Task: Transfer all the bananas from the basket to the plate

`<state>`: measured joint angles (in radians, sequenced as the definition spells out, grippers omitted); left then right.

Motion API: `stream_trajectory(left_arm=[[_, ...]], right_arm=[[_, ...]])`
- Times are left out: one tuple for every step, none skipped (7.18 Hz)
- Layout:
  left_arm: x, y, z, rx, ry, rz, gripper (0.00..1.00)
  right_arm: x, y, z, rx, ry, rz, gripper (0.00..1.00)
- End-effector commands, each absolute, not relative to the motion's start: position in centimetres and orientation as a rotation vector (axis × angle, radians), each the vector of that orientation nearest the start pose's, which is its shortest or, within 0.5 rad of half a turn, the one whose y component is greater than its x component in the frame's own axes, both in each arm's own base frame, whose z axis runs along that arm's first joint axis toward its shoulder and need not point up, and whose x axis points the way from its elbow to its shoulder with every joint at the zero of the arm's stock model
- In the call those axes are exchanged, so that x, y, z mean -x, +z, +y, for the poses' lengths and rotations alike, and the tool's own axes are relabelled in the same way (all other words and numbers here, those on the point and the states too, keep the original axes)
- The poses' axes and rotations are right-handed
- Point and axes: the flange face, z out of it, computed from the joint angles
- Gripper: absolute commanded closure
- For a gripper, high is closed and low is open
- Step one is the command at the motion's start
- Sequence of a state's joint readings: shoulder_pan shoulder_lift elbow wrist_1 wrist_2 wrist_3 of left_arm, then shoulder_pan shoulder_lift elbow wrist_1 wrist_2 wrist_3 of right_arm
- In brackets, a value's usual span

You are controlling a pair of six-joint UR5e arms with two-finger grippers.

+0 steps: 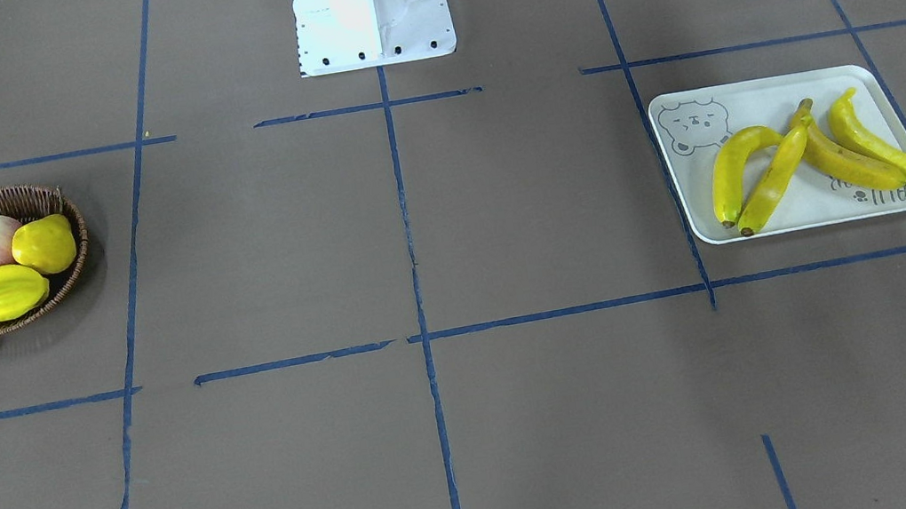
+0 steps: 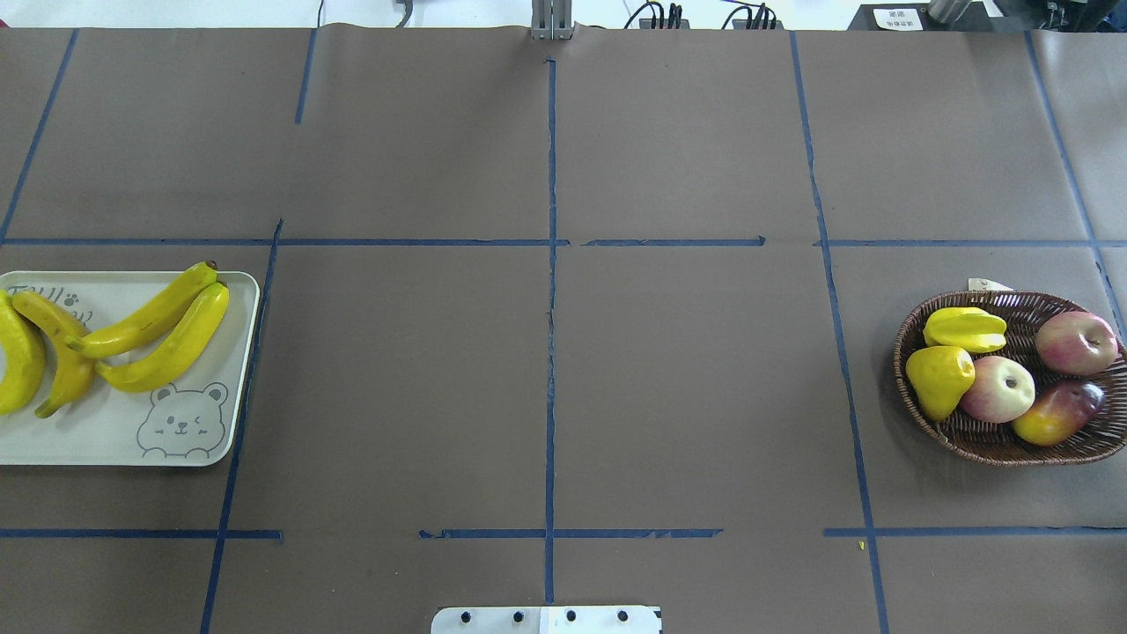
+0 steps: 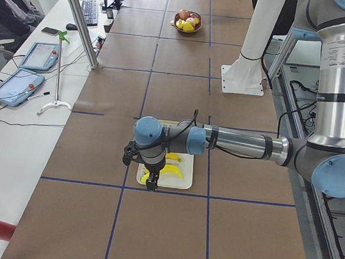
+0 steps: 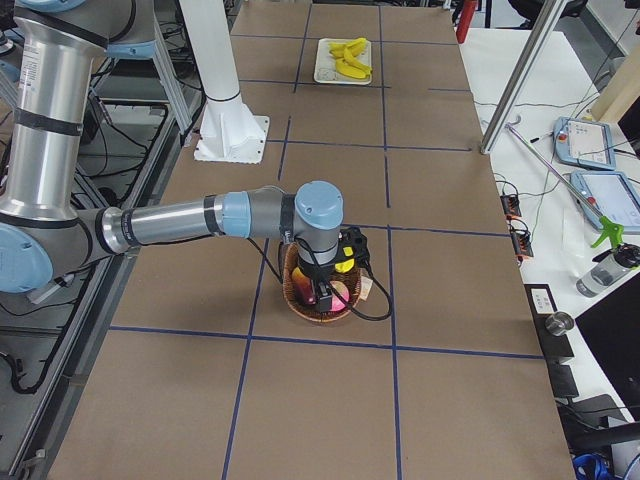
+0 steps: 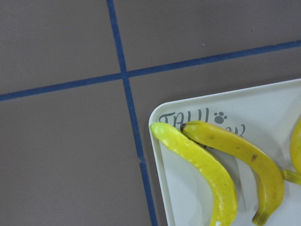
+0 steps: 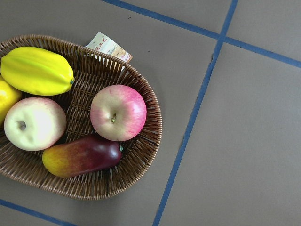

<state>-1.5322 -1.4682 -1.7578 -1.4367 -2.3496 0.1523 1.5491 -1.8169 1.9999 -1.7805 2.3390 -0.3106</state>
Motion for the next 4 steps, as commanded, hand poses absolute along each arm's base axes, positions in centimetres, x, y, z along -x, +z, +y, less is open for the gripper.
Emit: stream_trajectory(left_arm=[[5.1,62.9,-44.6,-0.020,0.174,0.718,0.00],[5.3,63.0,-44.3,-0.013,0.171,0.710,0.00],[5.3,63.2,-43.6,-0.009,0.170,0.710,0.00],[5.2,63.4,-43.6,-0.007,0.172,0.710,0.00]], right_arm=[[-5.8,59.0,-37.7,-0.049,-0.253,-0.797,0.01],[-5.8,58.8,-37.8,-0.038,-0.215,-0.789,0.01],[-5.8,58.9,-37.8,-0.036,-0.210,-0.789,0.01],[-5.8,58.9,-37.8,-0.033,-0.204,-0.789,0.00]])
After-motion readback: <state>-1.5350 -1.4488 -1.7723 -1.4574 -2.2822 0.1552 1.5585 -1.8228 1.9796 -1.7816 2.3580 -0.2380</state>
